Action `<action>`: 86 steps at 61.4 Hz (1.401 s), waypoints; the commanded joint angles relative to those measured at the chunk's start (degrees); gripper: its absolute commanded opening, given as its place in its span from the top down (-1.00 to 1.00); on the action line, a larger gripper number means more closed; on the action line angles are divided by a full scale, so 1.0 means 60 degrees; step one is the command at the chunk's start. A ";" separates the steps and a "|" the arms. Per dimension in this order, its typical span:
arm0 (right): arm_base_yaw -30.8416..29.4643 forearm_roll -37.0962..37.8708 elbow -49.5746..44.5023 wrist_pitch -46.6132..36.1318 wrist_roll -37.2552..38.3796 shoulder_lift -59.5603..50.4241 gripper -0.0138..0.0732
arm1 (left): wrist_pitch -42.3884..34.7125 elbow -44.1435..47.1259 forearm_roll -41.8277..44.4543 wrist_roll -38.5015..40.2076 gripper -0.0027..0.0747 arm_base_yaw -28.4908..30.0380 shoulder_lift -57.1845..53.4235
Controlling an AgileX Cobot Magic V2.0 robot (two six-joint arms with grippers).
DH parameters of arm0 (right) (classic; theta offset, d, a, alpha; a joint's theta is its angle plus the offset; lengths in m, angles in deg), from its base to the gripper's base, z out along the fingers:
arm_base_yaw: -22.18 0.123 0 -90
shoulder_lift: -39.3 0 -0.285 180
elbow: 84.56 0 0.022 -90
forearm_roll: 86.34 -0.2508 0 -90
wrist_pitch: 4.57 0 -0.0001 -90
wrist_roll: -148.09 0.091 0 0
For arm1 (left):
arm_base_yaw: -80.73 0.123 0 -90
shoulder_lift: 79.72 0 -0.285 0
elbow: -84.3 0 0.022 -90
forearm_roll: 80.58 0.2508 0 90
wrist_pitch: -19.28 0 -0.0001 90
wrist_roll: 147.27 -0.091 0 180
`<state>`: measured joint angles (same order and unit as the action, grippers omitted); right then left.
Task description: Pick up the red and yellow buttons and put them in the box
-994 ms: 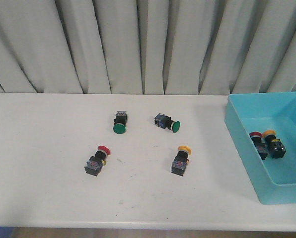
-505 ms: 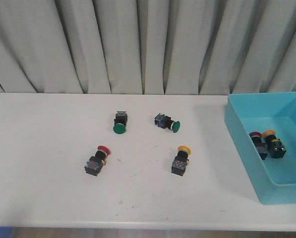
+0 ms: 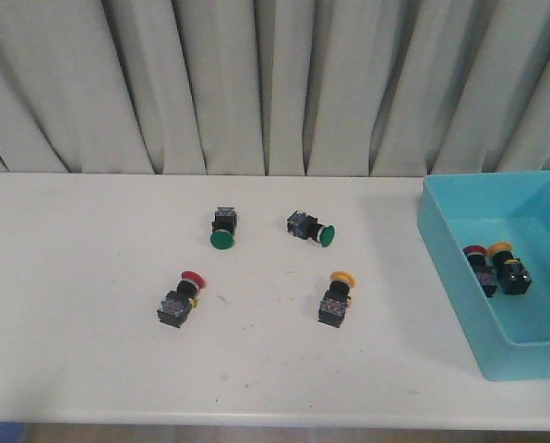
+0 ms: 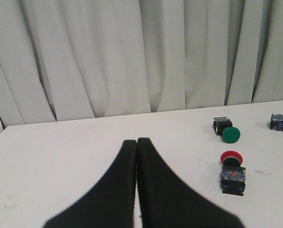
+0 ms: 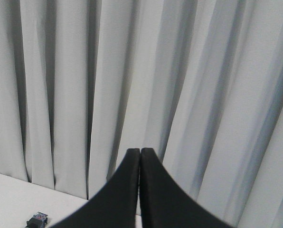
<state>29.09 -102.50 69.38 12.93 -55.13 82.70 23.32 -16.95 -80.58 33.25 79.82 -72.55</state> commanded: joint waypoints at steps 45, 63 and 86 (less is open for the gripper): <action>-0.0372 0.0936 -0.7903 -0.3581 0.0384 -0.4174 0.70 | -0.0672 0.0468 0.0000 0.0095 0.95 -0.0035 -0.0136; -0.1013 0.2102 -0.8877 -0.2733 0.2428 -0.6036 0.70 | -0.0672 0.0468 0.0000 0.0095 0.95 -0.0035 -0.0136; -0.1013 0.2693 -0.8877 -0.2143 0.3429 -0.6134 0.70 | -0.0672 0.0468 0.0000 0.0095 0.95 -0.0035 -0.0136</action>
<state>23.27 -86.95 16.56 3.96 -34.75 46.55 23.32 -16.95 -80.58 33.29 79.82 -72.55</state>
